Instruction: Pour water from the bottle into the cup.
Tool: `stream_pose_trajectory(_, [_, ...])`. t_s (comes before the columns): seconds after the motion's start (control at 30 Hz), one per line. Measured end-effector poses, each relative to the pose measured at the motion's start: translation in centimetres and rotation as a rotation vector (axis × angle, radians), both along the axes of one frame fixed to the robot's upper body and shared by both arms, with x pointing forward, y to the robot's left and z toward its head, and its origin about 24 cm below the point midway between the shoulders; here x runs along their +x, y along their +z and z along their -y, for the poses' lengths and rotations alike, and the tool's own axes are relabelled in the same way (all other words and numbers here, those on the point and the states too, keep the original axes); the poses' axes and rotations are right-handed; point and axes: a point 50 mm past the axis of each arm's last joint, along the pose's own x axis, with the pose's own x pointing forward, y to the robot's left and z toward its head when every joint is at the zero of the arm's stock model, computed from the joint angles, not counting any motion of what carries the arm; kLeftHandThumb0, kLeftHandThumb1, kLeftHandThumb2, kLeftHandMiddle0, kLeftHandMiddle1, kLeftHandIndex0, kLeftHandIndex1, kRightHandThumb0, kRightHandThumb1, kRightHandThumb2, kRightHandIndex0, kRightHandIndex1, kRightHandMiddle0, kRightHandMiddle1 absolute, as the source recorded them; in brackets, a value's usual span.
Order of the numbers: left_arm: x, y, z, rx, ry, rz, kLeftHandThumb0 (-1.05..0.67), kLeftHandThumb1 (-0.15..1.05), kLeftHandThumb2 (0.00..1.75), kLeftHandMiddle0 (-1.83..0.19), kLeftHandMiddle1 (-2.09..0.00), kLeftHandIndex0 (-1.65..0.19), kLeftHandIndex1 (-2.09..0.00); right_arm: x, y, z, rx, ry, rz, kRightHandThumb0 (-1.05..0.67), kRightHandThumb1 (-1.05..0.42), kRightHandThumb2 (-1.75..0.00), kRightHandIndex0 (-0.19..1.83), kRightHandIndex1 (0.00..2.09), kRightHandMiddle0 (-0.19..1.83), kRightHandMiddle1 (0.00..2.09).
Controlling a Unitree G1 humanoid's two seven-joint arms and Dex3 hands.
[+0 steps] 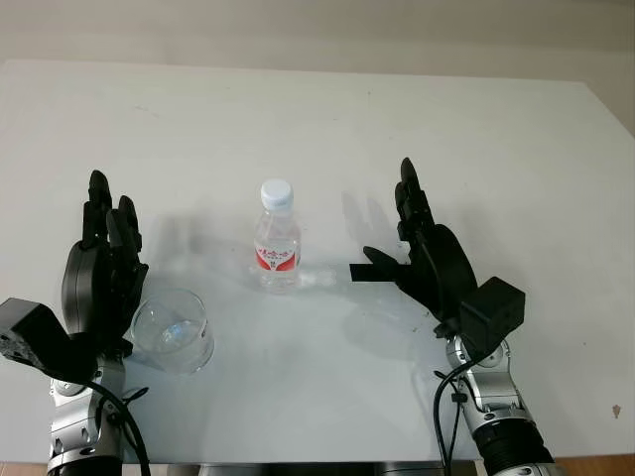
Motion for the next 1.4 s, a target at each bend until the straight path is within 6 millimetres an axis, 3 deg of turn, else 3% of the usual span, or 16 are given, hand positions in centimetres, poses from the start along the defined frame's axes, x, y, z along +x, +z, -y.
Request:
stream_pose_trajectory(0.53, [0.0,-0.3,0.5,-0.015,-0.007,-0.005,-0.73,1.05,0.69,0.18,-0.05,0.19,0.00,-0.2,0.0,-0.5,-0.013,0.073,-0.031,-0.92,-1.01,-0.05,-0.19,0.00,-0.19,0.00])
stream_pose_trajectory(0.7, [0.2,-0.2,0.6,-0.017,-0.008,0.001,-0.74,1.05,0.70,0.19,-0.05,0.19,0.00,0.1,0.5,-1.9,-0.052,0.170,-0.034,-0.97,-1.02,-0.05,-0.19,0.00,-0.19,0.00])
stream_pose_trajectory(0.97, [0.5,0.0,0.7,-0.015,-0.011,0.019,-0.74,1.05,0.68,0.18,-0.05,0.19,0.00,2.3,2.9,-5.7,-0.132,0.328,0.030,-1.01,-0.98,-0.04,-0.19,0.00,-0.19,0.00])
stream_pose_trajectory(1.17, [0.5,0.1,0.6,-0.007,0.020,0.023,-0.73,1.05,0.70,0.16,-0.05,0.19,0.00,2.8,2.6,-8.3,-0.149,0.454,0.001,-0.99,-0.96,-0.04,-0.19,0.00,-0.19,0.00])
stream_pose_trajectory(1.4, [0.4,0.1,0.5,-0.006,0.024,0.027,-0.72,1.05,0.71,0.17,-0.05,0.19,0.00,2.9,1.9,-9.9,-0.140,0.530,-0.032,-1.05,-0.98,-0.06,-0.19,0.00,-0.19,0.00])
